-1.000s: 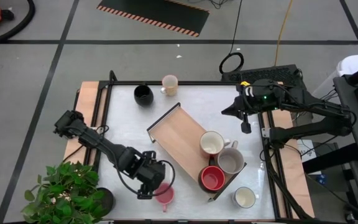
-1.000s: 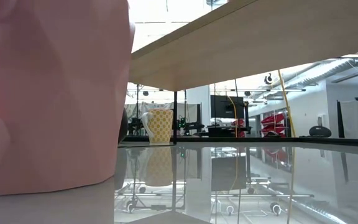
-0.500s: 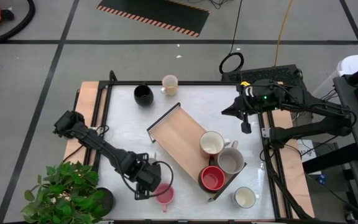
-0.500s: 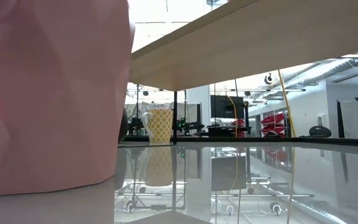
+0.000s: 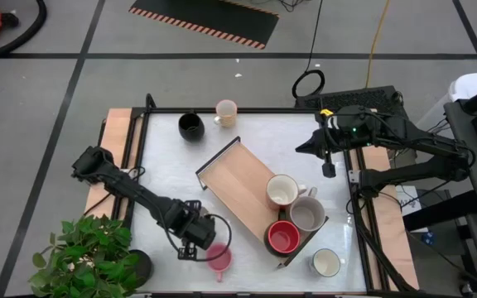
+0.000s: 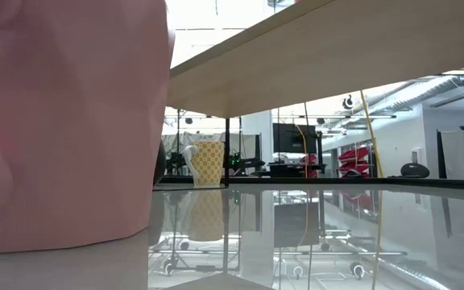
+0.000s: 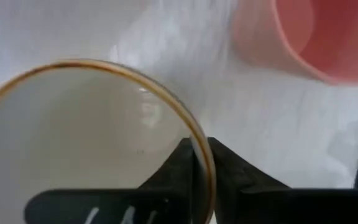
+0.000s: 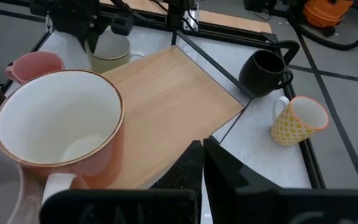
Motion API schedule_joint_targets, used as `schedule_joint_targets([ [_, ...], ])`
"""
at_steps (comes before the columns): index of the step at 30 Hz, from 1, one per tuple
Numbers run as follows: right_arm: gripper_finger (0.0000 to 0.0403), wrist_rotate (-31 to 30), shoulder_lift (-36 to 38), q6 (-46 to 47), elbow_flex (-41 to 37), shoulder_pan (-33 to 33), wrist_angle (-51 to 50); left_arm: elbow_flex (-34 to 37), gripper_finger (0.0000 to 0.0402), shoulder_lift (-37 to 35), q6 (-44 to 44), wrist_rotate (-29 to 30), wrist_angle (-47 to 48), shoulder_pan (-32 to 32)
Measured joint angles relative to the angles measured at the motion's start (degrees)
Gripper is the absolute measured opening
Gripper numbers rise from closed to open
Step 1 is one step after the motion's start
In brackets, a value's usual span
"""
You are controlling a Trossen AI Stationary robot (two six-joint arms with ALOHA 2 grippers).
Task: Place coffee mugs
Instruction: Put the green mug on the shelf
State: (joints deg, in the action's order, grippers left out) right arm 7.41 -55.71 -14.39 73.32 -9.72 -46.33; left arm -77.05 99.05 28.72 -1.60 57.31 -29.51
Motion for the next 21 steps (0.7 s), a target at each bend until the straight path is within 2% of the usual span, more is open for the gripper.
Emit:
schedule_joint_targets([
  [4, 0.0000, -0.11, 0.12, -0.09, 0.00, -0.05, -0.79, -4.23, 0.0027, -0.29, -1.71, -1.92, 3.41, 0.62],
  [12, 0.0000, -0.16, 0.09, -1.74, 0.00, -2.52, -2.52, -18.43, 0.0027, -1.19, -8.71, -1.93, 15.73, 1.44],
  [17, 0.0000, -0.15, 0.34, -1.47, 0.00, -3.82, -3.12, -28.48, 0.0027, -1.25, -16.97, -2.73, 19.88, 0.80],
  [21, 0.0000, -0.15, 0.33, -1.34, -0.02, -4.17, -3.34, -35.24, 0.0027, -1.25, -21.18, -1.24, 23.20, 1.95],
])
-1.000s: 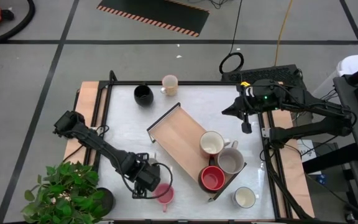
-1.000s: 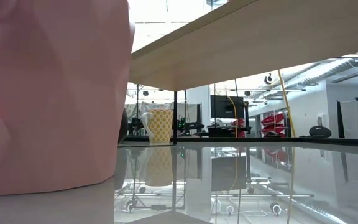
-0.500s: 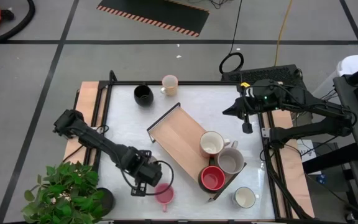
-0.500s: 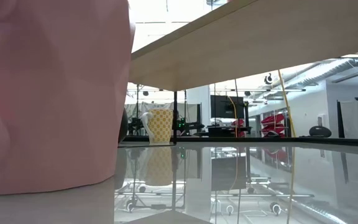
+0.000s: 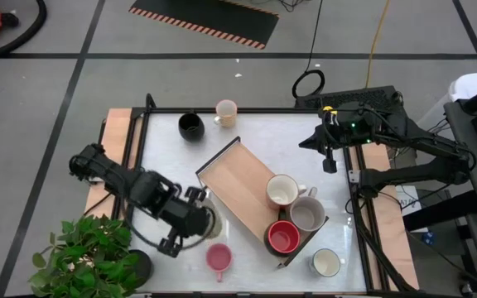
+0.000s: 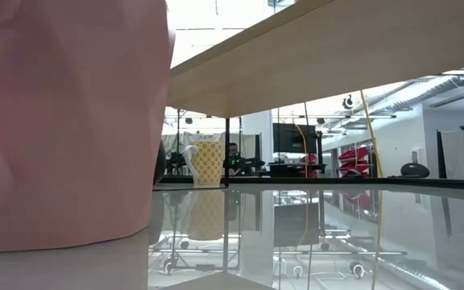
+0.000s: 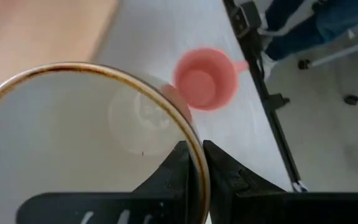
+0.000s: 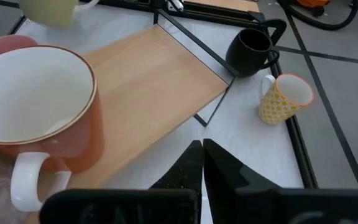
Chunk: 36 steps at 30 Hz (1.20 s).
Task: Place coffee mugs
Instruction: Put the green mug on the shelf
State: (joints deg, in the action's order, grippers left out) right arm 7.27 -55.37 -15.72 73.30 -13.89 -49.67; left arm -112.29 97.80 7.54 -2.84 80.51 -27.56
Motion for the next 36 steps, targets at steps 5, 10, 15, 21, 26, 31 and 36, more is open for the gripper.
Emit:
schedule_joint_targets([
  [5, 0.0000, 0.00, 0.00, 1.30, 0.00, 0.00, -0.02, -5.28, 0.0027, 0.00, -3.37, 1.31, 4.32, 2.26],
  [10, 0.0000, 0.00, 0.00, 1.80, 0.00, -0.02, -0.22, -8.86, 0.0031, 0.44, -10.54, 5.27, 5.09, 3.71],
  [15, 0.0000, 0.00, 0.21, 3.07, 0.00, -0.02, -1.05, -12.19, 0.0033, 3.11, -14.24, 6.10, 5.01, 5.09],
  [21, 0.0000, -1.08, 0.79, 4.73, 0.00, -0.01, -3.96, -14.03, 0.0035, 7.61, -18.61, 5.85, 4.58, 5.37],
  [26, 0.0000, -1.59, 1.69, 6.84, -0.02, -0.02, -4.22, -14.03, 0.0036, 10.41, -18.46, 5.78, 2.60, 5.37],
  [31, 0.0000, -1.55, 2.49, 7.72, -0.02, -0.02, -4.26, -14.05, 0.0036, 11.94, -17.96, 6.20, -1.75, 5.50],
  [36, 0.0000, -1.55, 2.67, 7.53, -0.02, -0.02, -4.36, -14.14, 0.0037, 12.62, -17.54, 8.09, -6.14, 5.91],
])
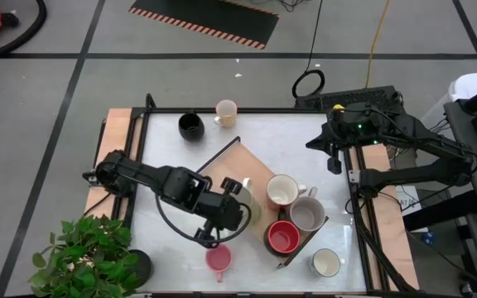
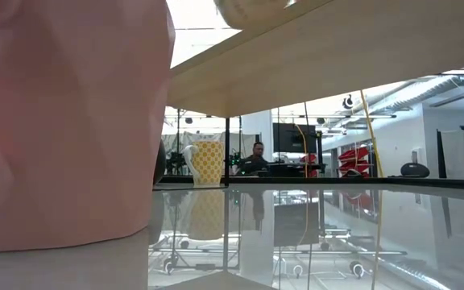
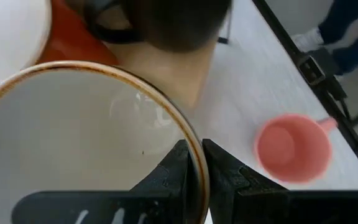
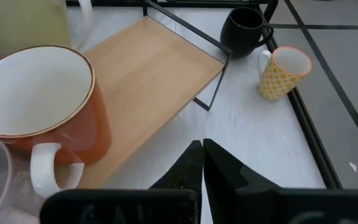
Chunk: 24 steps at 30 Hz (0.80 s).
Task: Place coffee mugs
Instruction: Put the green mug on the shelf
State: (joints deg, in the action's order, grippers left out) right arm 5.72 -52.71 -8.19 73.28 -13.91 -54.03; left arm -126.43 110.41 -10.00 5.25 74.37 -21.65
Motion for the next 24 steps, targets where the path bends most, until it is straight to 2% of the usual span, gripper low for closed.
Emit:
schedule_joint_targets([
  [12, 0.0000, 0.26, 0.20, -0.63, 0.00, 0.00, -1.22, 0.02, 0.0037, 3.08, 0.63, 0.70, -0.90, 0.15],
  [24, 0.0000, 0.25, 0.66, -3.27, 0.00, 0.00, -3.16, 0.02, 0.0042, 3.14, 1.20, 0.73, -1.17, 0.22],
])
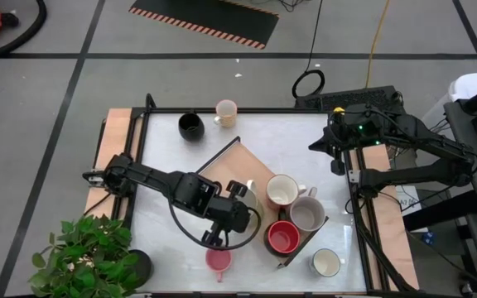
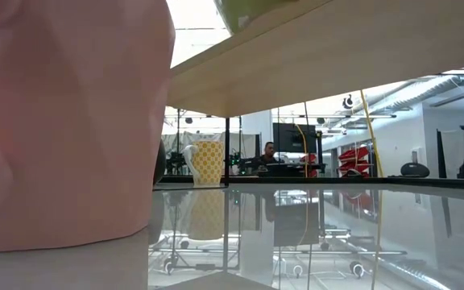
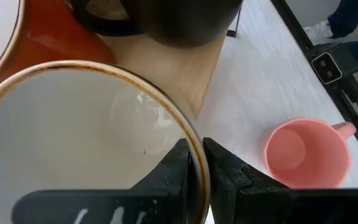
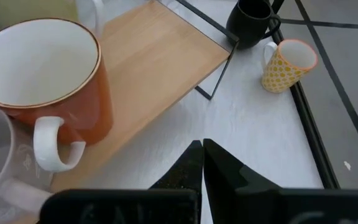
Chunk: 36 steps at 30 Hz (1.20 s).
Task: Place coffee mugs
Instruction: Put the green mug on the shelf
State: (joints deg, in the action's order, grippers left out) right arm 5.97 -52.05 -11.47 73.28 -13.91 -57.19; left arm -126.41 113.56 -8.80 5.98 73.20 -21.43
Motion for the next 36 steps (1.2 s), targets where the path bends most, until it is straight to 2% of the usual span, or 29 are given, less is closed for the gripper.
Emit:
schedule_joint_targets([
  [3, 0.0000, 0.01, 0.00, -0.17, 0.00, 0.00, -0.13, 0.00, 0.0067, 0.00, -0.05, 0.04, -0.97, 0.01],
  [10, 0.0000, -0.01, 0.00, -0.37, 0.00, 0.00, -0.13, 0.00, 0.0154, -0.13, 1.79, 0.43, -4.49, 0.00],
  [15, 0.0000, 0.01, 0.09, -0.35, 0.00, 0.00, -0.22, 0.00, 0.0192, -0.33, 4.41, 3.78, -4.57, 0.01],
  [26, 0.0000, 0.01, 1.37, -0.22, 0.00, 0.00, -3.10, 0.04, 0.0205, -7.94, 19.26, 6.07, -4.14, -0.54],
  [31, 0.0000, 0.00, 1.38, -1.27, 0.01, 0.01, -3.10, -0.02, 0.0205, -9.70, 24.27, 9.71, 4.67, -0.17],
  [33, 0.0000, -0.12, 1.37, -1.61, 0.00, 0.01, -3.05, 0.27, 0.0205, -9.48, 24.61, 9.76, 8.39, 0.19],
  [36, 0.0000, -0.17, 1.34, -1.64, -0.37, 0.02, -2.13, 2.59, 0.0205, -9.35, 24.15, 9.15, 9.11, 0.85],
])
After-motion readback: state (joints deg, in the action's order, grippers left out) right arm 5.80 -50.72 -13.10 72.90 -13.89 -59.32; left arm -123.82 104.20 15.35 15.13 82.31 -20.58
